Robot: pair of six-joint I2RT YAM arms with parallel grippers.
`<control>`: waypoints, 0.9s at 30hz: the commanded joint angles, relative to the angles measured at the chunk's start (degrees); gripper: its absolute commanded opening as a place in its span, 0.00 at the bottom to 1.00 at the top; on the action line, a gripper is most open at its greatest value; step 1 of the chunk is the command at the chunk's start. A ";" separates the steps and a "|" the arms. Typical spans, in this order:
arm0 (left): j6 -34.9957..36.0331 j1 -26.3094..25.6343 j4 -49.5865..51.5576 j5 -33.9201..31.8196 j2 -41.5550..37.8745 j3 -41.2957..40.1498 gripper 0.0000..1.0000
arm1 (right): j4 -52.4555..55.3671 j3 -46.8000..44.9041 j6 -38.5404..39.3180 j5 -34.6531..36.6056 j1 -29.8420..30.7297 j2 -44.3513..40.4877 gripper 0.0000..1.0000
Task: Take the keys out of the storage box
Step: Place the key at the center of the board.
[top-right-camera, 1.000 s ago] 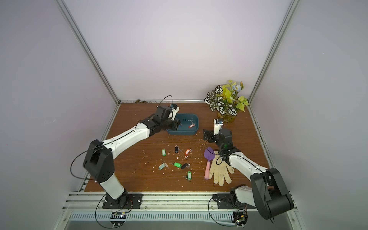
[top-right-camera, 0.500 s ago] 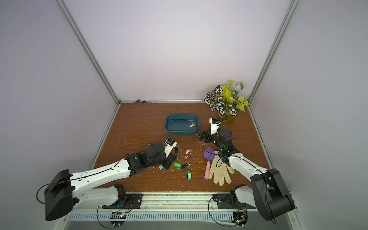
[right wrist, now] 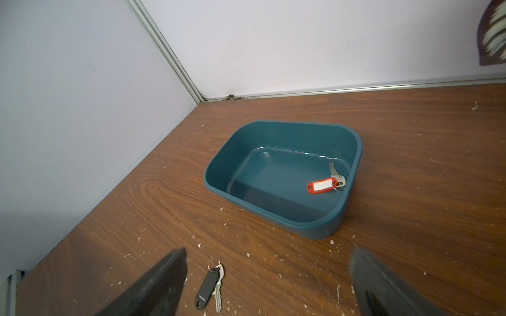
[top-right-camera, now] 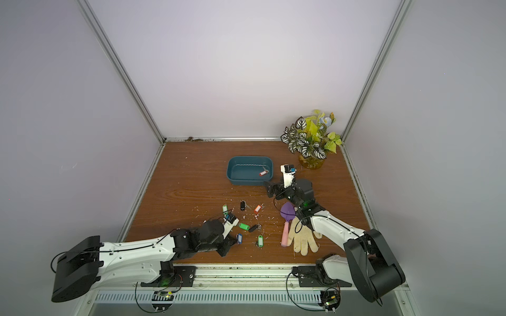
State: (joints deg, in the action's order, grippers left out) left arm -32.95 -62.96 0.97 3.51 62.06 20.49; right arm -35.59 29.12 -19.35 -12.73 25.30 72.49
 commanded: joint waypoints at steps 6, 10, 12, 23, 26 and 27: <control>-1.92 -0.50 -5.38 -0.05 1.91 -0.54 0.06 | 0.74 1.86 1.80 2.21 2.27 -1.51 0.99; -1.07 -0.58 -6.58 2.26 1.78 -0.29 0.06 | 1.24 1.65 2.48 2.96 2.56 -1.82 0.99; -1.06 -0.54 -6.08 3.10 1.46 -0.43 0.05 | 1.39 1.50 2.78 3.32 2.56 -1.84 0.99; -3.82 -0.57 -0.04 1.23 -2.71 -0.95 0.40 | -0.90 0.39 2.50 3.97 2.56 -0.89 0.99; -2.93 -0.55 2.04 -2.33 -3.43 1.13 0.66 | -1.42 0.29 2.71 4.23 2.56 0.16 0.99; -2.11 -0.58 3.08 -4.04 -3.80 2.44 0.72 | -1.00 0.72 2.86 4.34 2.56 0.69 0.99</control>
State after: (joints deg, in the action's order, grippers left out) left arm -35.99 -63.02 0.69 3.44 59.46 20.01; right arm -33.85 29.12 -17.30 -9.26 27.64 72.55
